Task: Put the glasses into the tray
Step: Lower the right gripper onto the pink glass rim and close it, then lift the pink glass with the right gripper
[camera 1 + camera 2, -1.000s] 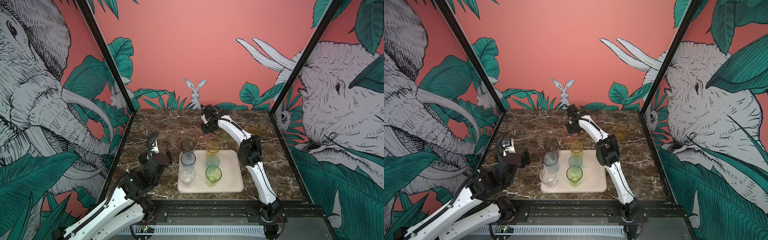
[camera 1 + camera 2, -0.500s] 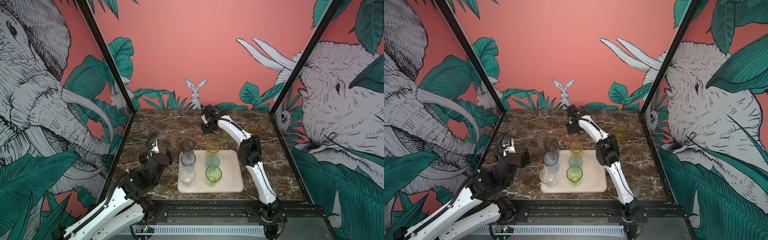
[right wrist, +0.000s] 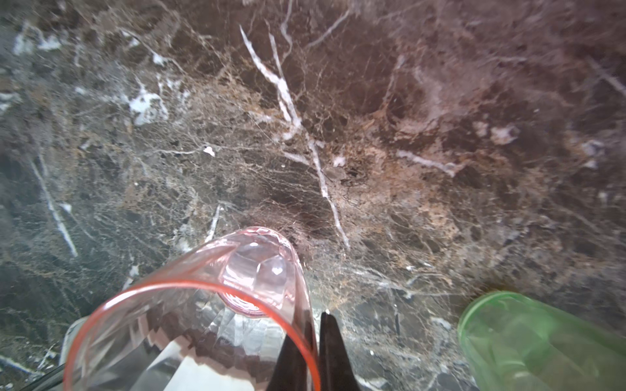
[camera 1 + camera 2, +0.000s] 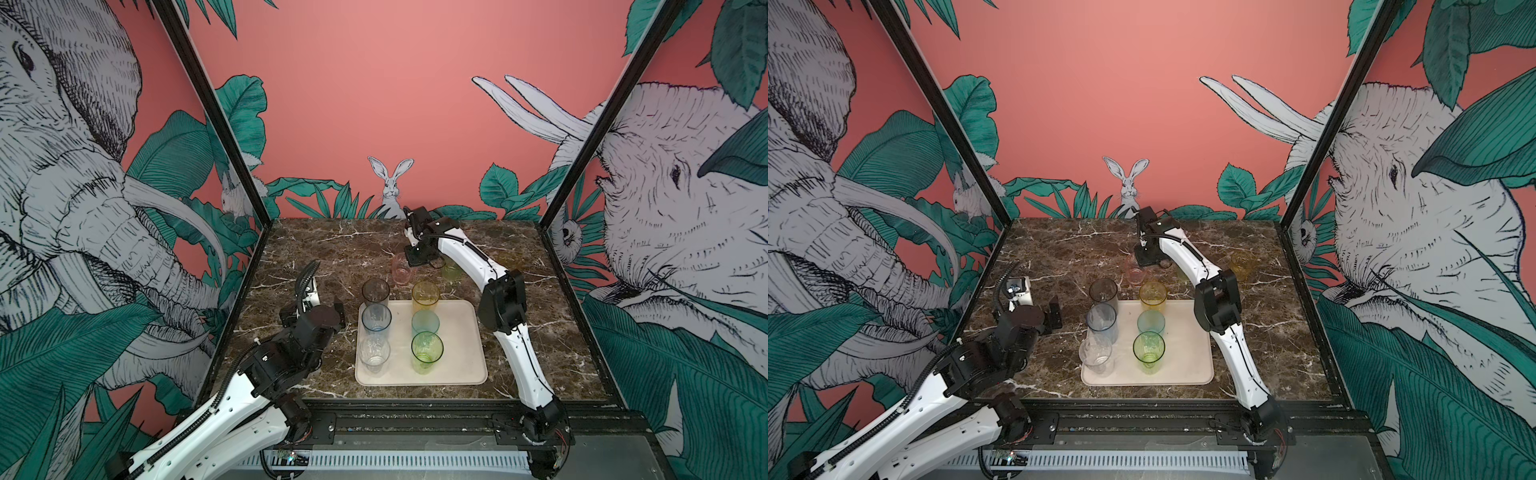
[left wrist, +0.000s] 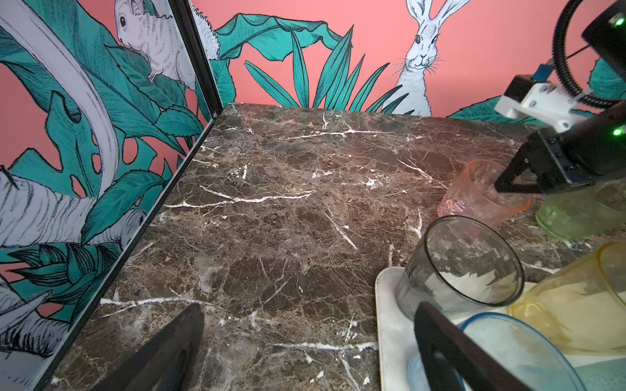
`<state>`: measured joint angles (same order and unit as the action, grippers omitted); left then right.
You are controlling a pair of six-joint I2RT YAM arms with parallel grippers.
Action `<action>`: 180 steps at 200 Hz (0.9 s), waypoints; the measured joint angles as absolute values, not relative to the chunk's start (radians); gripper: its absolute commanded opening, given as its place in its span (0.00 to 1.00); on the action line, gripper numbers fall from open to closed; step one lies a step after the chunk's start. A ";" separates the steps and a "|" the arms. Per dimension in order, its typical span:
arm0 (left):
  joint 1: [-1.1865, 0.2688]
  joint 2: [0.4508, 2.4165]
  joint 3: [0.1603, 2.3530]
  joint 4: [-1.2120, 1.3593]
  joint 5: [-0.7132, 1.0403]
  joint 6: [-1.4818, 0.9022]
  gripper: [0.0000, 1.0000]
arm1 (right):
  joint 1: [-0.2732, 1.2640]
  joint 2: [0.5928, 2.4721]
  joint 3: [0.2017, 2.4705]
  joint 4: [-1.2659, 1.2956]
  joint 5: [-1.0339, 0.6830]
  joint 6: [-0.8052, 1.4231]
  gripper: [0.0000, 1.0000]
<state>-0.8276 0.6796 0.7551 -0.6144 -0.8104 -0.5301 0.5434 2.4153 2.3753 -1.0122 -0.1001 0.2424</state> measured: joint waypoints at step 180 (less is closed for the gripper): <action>-0.828 0.721 0.731 -0.518 -0.785 -0.527 0.98 | 0.465 1.956 2.120 -1.037 -0.033 0.224 0.00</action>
<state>-0.8276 0.7208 0.7311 -0.5179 -0.7853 -0.5266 0.4652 1.9556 2.1201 -1.0374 -0.0330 0.2245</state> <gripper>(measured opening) 0.981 0.076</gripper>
